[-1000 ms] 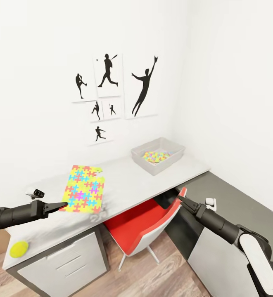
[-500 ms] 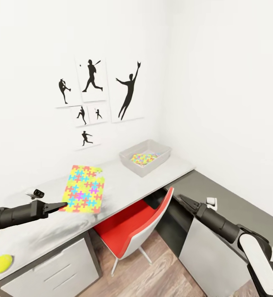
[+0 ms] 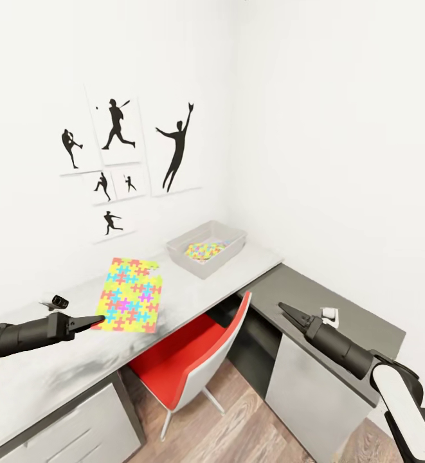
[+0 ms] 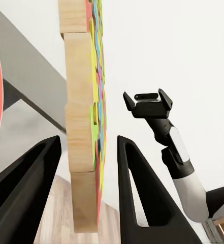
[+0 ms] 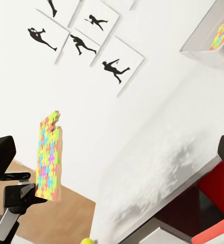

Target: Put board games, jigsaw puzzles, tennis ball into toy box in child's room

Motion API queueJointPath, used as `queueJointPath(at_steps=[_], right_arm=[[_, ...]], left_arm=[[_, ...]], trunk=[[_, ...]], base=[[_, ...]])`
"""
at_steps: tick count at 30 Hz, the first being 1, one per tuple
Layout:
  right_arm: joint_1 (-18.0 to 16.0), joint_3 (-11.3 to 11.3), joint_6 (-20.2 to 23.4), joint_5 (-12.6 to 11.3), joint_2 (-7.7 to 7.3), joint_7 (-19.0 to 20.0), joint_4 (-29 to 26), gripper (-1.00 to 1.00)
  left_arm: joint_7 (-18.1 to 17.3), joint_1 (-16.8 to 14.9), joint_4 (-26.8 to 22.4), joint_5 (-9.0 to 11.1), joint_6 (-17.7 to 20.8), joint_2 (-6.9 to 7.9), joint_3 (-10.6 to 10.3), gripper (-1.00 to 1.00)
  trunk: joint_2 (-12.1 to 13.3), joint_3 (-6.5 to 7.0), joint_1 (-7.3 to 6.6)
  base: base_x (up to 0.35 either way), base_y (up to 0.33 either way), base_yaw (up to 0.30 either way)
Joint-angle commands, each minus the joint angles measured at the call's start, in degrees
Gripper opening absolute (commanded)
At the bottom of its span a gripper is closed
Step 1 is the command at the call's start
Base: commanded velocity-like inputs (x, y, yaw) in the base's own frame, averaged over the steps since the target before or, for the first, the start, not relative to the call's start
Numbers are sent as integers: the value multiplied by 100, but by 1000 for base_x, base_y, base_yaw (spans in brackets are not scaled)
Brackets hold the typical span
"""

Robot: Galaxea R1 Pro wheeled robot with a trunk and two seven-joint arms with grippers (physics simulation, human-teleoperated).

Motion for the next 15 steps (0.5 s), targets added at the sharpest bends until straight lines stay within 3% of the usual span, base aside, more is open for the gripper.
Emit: queueJointPath(at_steps=[1,15], right_arm=[[-7,-6,40,-17,2,4,0,100],[-7,-6,40,-16,3,2,0,100]], left_arm=[[-21,-3,-2,3,61,3,1,-100],[-21,-3,-2,9,61,11,0,-100]], trunk=[[-12,-6,4],[-12,92,4]], base=[[0,0,-210],[0,0,-209]])
